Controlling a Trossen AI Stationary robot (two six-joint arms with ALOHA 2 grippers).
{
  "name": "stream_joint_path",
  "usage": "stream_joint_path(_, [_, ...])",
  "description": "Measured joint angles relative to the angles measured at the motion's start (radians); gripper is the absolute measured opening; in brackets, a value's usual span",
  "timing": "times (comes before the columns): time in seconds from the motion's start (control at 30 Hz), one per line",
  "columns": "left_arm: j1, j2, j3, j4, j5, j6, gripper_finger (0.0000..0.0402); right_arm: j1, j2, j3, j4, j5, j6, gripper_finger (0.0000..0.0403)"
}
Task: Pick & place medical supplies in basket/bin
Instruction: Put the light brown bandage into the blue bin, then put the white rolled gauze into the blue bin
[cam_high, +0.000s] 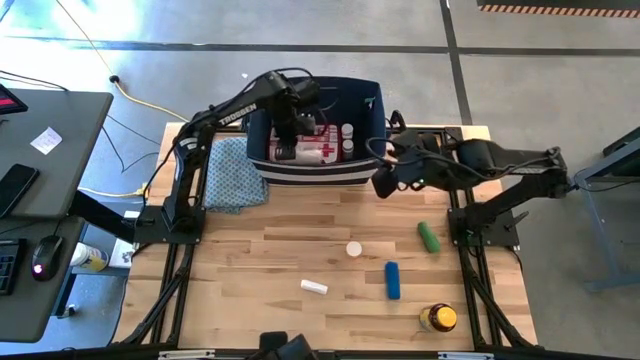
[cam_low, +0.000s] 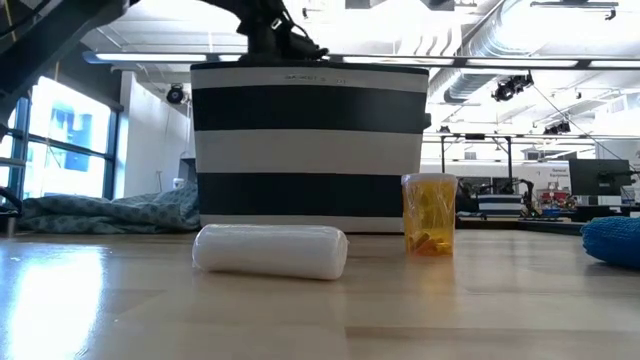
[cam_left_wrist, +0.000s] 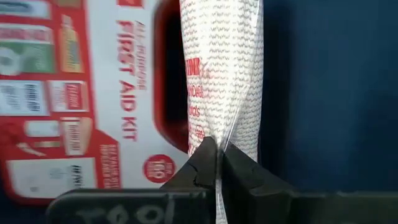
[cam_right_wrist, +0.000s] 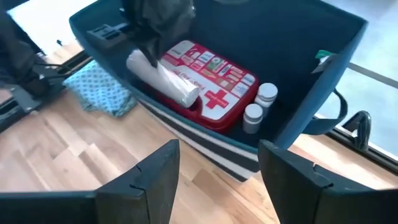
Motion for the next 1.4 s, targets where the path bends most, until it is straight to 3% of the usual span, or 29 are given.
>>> stream_joint_path(0.1, [0.0,0.0,-0.029,0.022,0.0,-0.069,0.0043,0.016,-0.002,0.0,-0.003,0.001,-0.002,0.0208])
stream_joint_path(0.23, [0.001,0.0,-0.036,0.058,0.024,-0.166,0.0072,0.029,-0.003,0.0,-0.01,0.002,-0.003,0.0208])
stream_joint_path(0.6, [0.0,-0.001,-0.026,0.008,0.053,-0.211,0.0232,0.03,-0.003,0.0,-0.009,0.042,0.016,0.0208])
stream_joint_path(0.77, [0.0,-0.001,-0.026,0.001,0.026,-0.212,0.0274,0.03,-0.003,0.0,-0.008,0.033,0.023,0.0208])
stream_joint_path(1.0, [0.0,-0.036,-0.026,0.001,-0.022,-0.243,0.0262,0.03,-0.003,0.0,-0.004,0.031,0.02,0.0208])
stream_joint_path(1.4, [0.0,-0.171,-0.026,0.127,-0.025,-0.264,0.0142,0.005,-0.003,0.0,0.046,0.031,-0.003,0.0208])
